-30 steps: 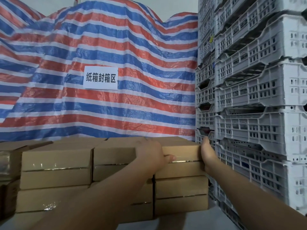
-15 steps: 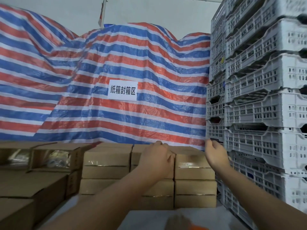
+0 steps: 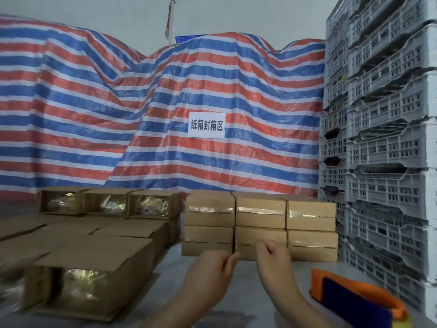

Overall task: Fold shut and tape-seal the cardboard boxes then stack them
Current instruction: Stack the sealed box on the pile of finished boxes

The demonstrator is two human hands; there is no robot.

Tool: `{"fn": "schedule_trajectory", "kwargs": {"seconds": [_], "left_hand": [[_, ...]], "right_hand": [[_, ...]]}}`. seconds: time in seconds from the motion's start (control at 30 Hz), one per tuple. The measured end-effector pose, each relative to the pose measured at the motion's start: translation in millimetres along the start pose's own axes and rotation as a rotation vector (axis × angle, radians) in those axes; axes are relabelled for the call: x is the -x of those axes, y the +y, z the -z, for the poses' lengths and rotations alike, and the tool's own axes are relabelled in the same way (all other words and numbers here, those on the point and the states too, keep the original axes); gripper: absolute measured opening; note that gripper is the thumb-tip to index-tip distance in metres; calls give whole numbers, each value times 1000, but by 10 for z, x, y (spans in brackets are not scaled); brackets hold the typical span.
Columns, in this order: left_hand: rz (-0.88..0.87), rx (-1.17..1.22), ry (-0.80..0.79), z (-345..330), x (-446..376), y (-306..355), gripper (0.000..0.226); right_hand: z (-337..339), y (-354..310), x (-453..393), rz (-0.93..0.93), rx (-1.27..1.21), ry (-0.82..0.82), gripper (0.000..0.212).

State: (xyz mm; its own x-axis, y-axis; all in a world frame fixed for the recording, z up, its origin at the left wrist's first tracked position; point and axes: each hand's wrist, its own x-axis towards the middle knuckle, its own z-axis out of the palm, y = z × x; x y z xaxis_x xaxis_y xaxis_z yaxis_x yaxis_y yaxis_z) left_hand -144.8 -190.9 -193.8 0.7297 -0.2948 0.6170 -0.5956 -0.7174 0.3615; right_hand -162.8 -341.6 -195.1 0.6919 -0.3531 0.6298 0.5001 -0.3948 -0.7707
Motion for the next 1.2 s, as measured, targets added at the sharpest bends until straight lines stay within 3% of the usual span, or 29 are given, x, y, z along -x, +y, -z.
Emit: {"fn": "schedule_trajectory", "kwargs": {"seconds": [0.23, 0.43, 0.6, 0.73, 0.87, 0.97, 1.1, 1.2], "left_hand": [[243, 124, -123, -253, 161, -553, 28], [358, 205, -118, -267, 166, -559, 26], [289, 202, -46, -195, 243, -538, 54], [351, 284, -73, -167, 255, -495, 65], [335, 249, -71, -128, 261, -467, 48], [257, 343, 28, 112, 151, -456, 27], [112, 141, 117, 652, -171, -511, 31], [114, 20, 95, 1030, -448, -675, 36]], "right_hand": [[-294, 432, 193, -193, 56, -80, 55], [-223, 437, 279, -102, 283, -201, 48], [-207, 372, 302, -68, 352, -281, 42], [-200, 361, 318, -78, 337, -298, 45], [-219, 303, 322, -33, 370, -279, 48], [-323, 97, 224, 84, 424, -251, 50], [-643, -278, -118, 251, 391, -252, 38], [-992, -528, -408, 261, 352, -307, 26]]}}
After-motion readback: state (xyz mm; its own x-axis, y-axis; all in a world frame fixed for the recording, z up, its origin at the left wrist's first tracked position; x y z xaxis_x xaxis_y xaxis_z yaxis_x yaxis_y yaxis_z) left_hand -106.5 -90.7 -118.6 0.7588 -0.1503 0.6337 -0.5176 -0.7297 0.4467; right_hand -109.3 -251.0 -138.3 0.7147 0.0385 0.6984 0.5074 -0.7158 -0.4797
